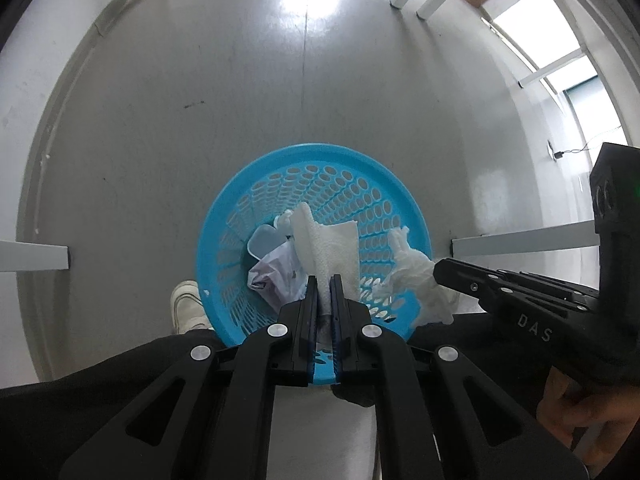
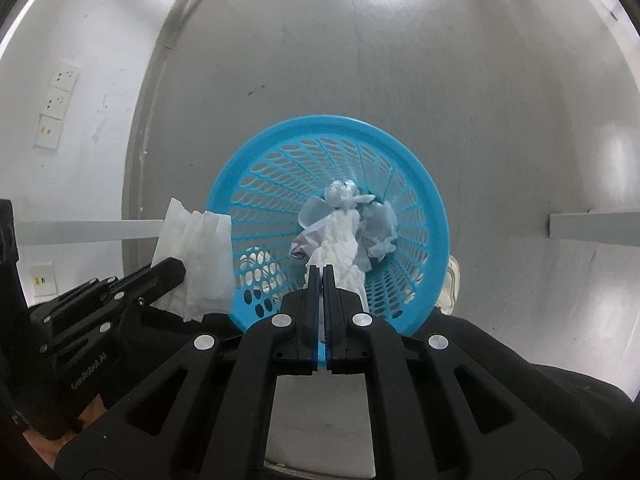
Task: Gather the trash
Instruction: 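Open the left tool over the basket while the right tool releases the tissue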
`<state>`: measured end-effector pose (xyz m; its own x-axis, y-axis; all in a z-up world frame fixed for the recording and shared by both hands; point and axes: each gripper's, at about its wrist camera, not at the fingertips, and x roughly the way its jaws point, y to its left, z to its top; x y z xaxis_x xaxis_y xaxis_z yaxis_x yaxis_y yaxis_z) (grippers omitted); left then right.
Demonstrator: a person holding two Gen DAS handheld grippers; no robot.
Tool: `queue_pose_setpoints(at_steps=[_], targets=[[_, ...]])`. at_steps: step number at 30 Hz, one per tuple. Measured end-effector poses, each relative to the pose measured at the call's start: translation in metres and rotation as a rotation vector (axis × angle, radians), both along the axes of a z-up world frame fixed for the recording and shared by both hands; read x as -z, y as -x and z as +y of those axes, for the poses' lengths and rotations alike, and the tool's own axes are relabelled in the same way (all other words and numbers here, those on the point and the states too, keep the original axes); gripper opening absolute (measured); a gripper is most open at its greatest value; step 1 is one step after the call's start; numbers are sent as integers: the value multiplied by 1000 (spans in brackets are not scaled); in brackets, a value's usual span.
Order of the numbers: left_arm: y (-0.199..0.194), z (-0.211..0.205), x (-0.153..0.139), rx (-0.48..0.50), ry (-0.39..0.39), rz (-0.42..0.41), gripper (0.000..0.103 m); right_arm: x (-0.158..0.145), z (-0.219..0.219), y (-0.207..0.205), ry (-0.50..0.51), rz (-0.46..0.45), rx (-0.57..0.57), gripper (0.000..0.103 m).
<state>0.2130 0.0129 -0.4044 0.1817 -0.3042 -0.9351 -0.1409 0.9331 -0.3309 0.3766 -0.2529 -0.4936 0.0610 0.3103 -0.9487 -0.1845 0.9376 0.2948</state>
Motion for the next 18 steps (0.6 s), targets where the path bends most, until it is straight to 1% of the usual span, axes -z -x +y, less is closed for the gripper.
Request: queue_pose_setpoints(at_steps=[1, 2, 3, 4, 5, 7, 9, 12, 14, 16, 18], targets=[[-2, 2, 1, -5, -4, 5, 10, 2, -1, -1, 1, 5, 7, 10], [-2, 3, 2, -10, -9, 3, 20, 1, 0, -4, 0, 5, 14, 17], [-2, 4, -1, -16, -15, -5, 25, 1, -1, -6, -6, -1, 22, 27], [-2, 4, -4, -17, -20, -14, 32, 2, -2, -8, -6, -9, 27, 30], [-1, 4, -7, -16, -32, -28, 37, 2, -3, -9, -3, -16, 31, 32], [0, 6, -11, -21, -49, -48, 38, 2, -4, -11, 4, -18, 39, 32], [2, 8, -11, -34, -54, -48, 38, 2, -5, -10, 9, -23, 43, 32], [7, 11, -17, -52, -53, -50, 38, -4, -7, -7, 18, -43, 42, 36], [12, 10, -22, -50, -60, -59, 38, -9, -7, -4, 23, -59, 36, 38], [20, 9, -28, -54, -72, -67, 38, -18, -8, 4, 34, -83, 25, 42], [30, 11, -39, -66, -61, -77, 39, -30, -9, 13, 38, -113, 11, 45]])
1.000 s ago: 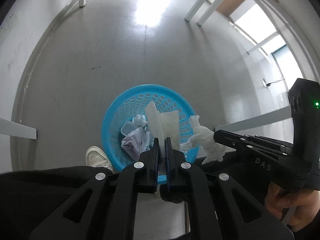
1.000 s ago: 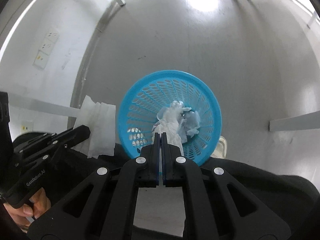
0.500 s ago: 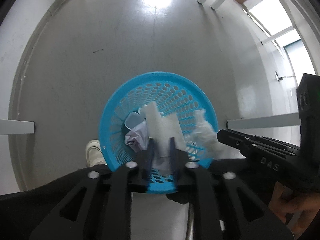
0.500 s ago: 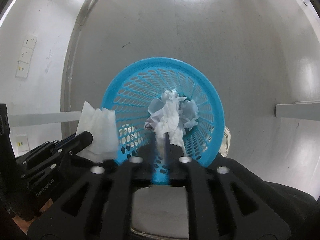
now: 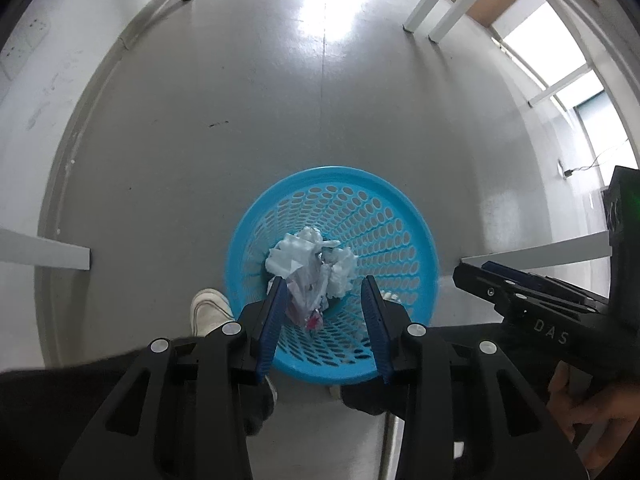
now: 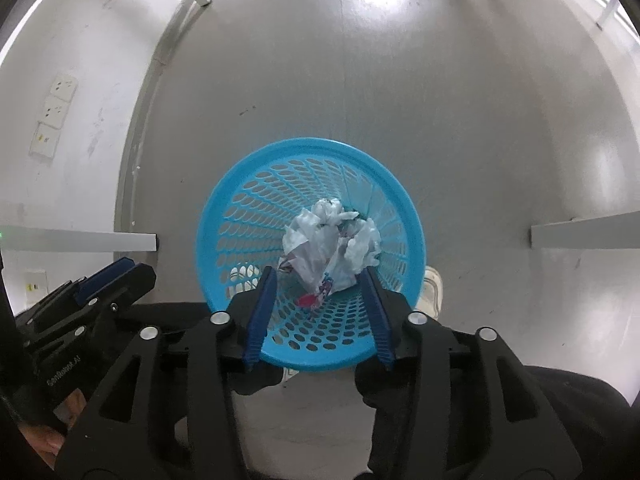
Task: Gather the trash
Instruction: 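Open the left tool over the basket while the right tool releases the tissue, then move both tools back up to the blue bag on the table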
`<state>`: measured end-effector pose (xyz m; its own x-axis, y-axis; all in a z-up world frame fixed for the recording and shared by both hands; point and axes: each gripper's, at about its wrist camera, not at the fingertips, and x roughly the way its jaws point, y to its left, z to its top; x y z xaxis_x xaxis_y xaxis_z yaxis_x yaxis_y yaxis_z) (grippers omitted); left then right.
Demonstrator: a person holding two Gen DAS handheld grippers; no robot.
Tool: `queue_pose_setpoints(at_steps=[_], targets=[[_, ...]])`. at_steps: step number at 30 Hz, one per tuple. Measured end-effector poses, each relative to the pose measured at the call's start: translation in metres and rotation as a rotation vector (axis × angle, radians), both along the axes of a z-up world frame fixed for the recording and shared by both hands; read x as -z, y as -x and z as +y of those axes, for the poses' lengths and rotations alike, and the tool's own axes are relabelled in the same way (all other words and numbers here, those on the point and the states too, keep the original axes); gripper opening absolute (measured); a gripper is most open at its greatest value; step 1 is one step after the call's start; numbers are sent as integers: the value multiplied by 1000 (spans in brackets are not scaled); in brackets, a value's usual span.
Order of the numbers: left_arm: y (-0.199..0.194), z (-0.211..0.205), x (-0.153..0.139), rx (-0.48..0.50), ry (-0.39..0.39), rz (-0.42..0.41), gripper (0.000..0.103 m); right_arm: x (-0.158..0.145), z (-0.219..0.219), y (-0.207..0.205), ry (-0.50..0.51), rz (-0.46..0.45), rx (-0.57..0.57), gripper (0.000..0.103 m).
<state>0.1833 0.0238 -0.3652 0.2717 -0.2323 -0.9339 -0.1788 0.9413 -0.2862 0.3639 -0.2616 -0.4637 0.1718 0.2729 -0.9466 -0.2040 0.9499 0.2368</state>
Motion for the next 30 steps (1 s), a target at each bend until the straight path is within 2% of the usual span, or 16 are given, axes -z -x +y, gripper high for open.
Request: queue_pose_setpoints(at_steps=[5, 7, 10, 16, 20, 23, 30], targets=[[24, 9, -30, -25, 7, -43, 48, -39, -5, 34, 5, -89, -31, 50], [36, 7, -41, -18, -30, -55, 51, -52, -14, 47, -14, -119, -16, 50], [57, -2, -58, 24, -128, -74, 51, -73, -27, 72, -48, -159, -6, 52], [96, -10, -110, 74, -158, -182, 58, -116, -44, 120, -63, -247, -30, 56], [125, -12, -151, 86, -126, -290, 67, -146, -62, 152, -72, -331, -49, 60], [150, -14, -189, 89, -126, -401, 76, -173, -76, 172, -99, -412, -47, 65], [174, -12, -267, 67, -143, -597, 89, -257, -95, 209, -145, -641, -36, 72]])
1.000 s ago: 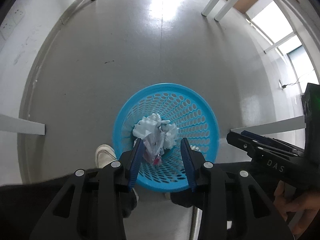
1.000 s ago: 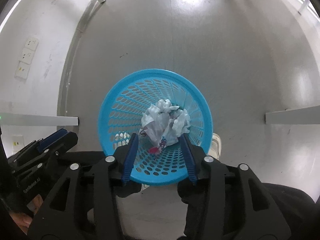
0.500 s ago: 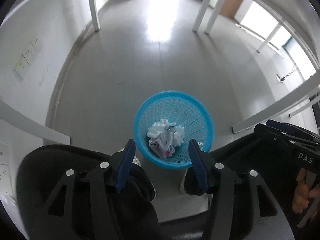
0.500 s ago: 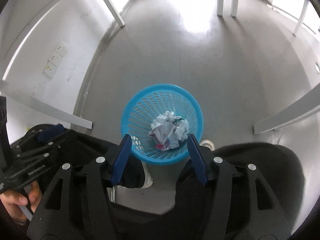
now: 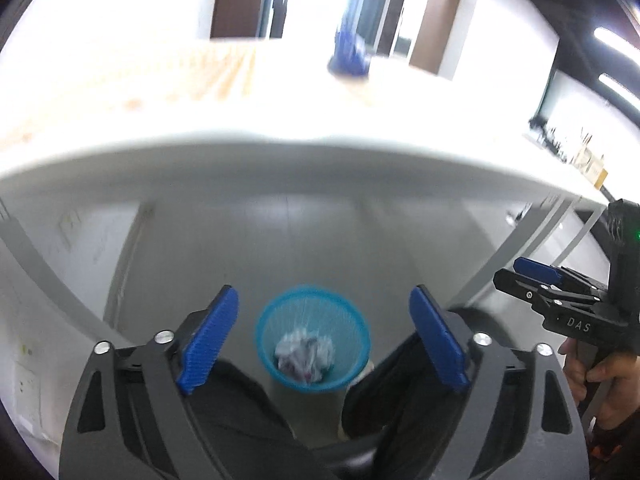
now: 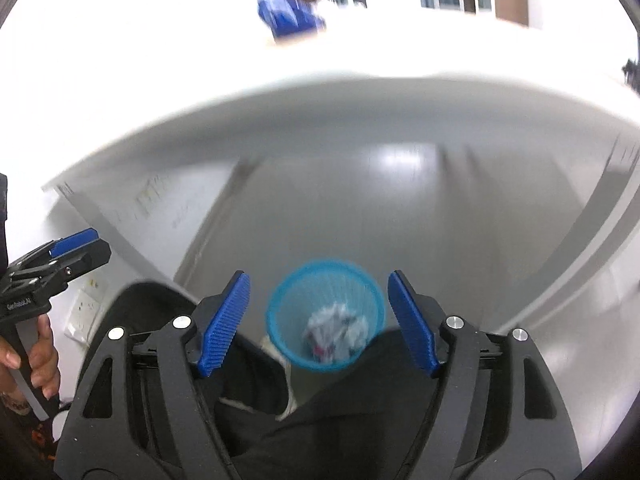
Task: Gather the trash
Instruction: 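Move both tools back up to the blue bag on the table, then grasp the blue plastic bag with the left tool while the right tool grasps the clear wrapper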
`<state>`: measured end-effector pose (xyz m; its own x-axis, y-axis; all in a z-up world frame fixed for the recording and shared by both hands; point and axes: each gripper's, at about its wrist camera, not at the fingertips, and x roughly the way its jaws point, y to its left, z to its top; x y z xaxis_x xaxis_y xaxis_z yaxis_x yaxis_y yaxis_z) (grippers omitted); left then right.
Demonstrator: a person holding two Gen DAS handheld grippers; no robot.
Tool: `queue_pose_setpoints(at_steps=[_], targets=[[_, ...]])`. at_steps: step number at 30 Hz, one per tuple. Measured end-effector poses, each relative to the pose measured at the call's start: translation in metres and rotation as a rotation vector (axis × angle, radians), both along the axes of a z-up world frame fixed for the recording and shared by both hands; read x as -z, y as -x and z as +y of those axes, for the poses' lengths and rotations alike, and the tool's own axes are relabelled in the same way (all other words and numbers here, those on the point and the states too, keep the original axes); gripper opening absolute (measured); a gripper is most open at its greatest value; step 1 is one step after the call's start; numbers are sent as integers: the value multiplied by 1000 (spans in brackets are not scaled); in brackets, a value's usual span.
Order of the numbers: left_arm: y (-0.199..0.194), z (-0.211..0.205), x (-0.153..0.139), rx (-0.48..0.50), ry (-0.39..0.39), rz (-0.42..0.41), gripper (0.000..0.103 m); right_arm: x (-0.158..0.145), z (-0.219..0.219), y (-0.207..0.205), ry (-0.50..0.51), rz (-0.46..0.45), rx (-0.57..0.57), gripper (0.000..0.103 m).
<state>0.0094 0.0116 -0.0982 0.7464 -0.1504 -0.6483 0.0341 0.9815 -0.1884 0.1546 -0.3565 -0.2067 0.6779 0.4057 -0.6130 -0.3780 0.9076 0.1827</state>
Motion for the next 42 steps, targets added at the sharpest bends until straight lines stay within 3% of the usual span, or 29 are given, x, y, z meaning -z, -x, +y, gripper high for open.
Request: queue_pose_setpoints(at_steps=[2, 10, 15, 21, 29, 42], targets=[[1, -1, -19, 5, 1, -40, 96, -25, -3, 4, -14, -59, 1, 74], [-3, -12, -79, 10, -13, -178, 97, -113, -9, -5, -56, -221, -3, 86], [-18, -22, -98, 39, -34, -208, 97, -145, -3, -20, -52, -275, -8, 94], [-47, -22, -117, 70, -17, -216, 97, -172, 3, -48, -37, -300, -22, 94], [-102, -23, -122, 84, -22, -183, 97, -190, 12, -115, 11, -266, -28, 94], [-224, -20, -114, 86, 5, -16, 97, -195, 33, -260, 66, -160, -36, 91]])
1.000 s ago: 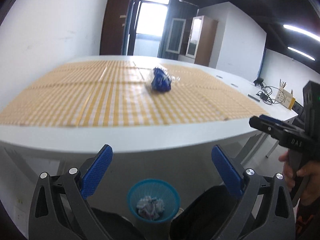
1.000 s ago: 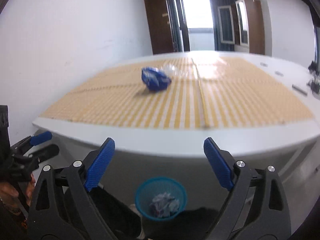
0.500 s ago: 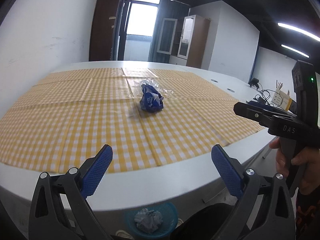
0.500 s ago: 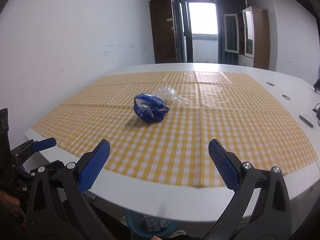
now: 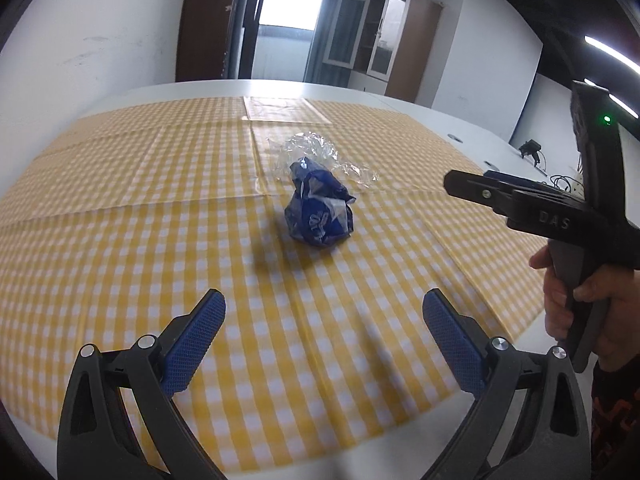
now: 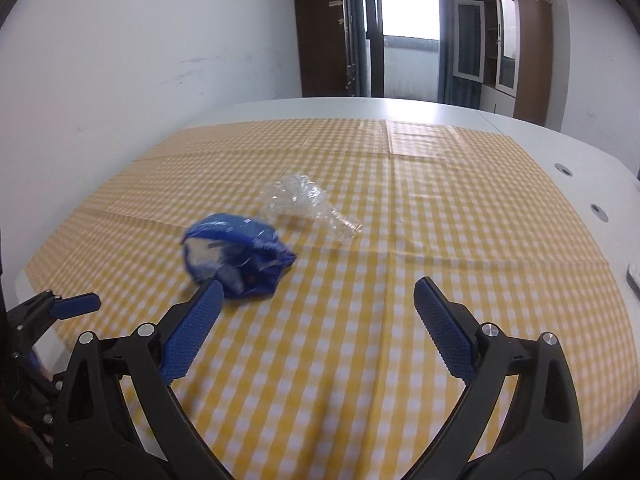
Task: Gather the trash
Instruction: 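Grasp the blue plastic bag with the left tool while the right tool grasps the clear wrapper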
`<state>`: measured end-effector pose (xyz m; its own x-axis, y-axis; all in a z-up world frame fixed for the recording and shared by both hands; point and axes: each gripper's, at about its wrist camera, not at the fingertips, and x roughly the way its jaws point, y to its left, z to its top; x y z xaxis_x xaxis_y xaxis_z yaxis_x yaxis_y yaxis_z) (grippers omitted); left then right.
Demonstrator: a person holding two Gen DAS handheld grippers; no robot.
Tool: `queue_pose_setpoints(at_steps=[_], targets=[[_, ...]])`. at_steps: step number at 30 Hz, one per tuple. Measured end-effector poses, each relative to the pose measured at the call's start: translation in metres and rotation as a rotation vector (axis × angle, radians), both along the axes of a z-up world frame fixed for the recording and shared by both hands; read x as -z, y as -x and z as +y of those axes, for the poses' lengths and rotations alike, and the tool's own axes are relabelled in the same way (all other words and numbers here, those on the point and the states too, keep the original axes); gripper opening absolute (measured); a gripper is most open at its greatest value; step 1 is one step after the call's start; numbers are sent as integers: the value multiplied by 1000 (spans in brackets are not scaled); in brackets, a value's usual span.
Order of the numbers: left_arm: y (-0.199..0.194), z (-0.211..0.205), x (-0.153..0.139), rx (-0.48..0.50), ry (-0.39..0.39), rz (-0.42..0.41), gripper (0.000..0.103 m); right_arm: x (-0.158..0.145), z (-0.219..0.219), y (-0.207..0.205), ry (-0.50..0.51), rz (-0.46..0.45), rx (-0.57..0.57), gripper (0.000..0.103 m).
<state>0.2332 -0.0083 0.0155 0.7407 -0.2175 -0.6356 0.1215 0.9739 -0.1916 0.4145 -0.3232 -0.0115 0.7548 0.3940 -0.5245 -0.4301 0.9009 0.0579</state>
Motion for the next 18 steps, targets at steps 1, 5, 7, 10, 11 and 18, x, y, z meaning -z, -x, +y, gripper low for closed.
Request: queue_pose_setpoints(at_steps=[1, 5, 7, 10, 11, 18], targets=[[-9, 0, 0, 2, -2, 9, 97, 1, 1, -11, 0, 10, -1, 90], [-41, 4, 3, 0, 7, 42, 97, 5, 7, -59, -15, 57, -1, 79], [-56, 6, 4, -3, 15, 48, 97, 8, 15, -82, 0, 65, -19, 74], [-77, 9, 8, -12, 36, 60, 97, 15, 26, -109, 16, 80, -44, 70], [-83, 9, 9, -13, 45, 66, 97, 17, 30, -118, 19, 95, -58, 68], [-107, 8, 16, 17, 97, 80, 85, 36, 44, -158, 30, 186, -82, 44]])
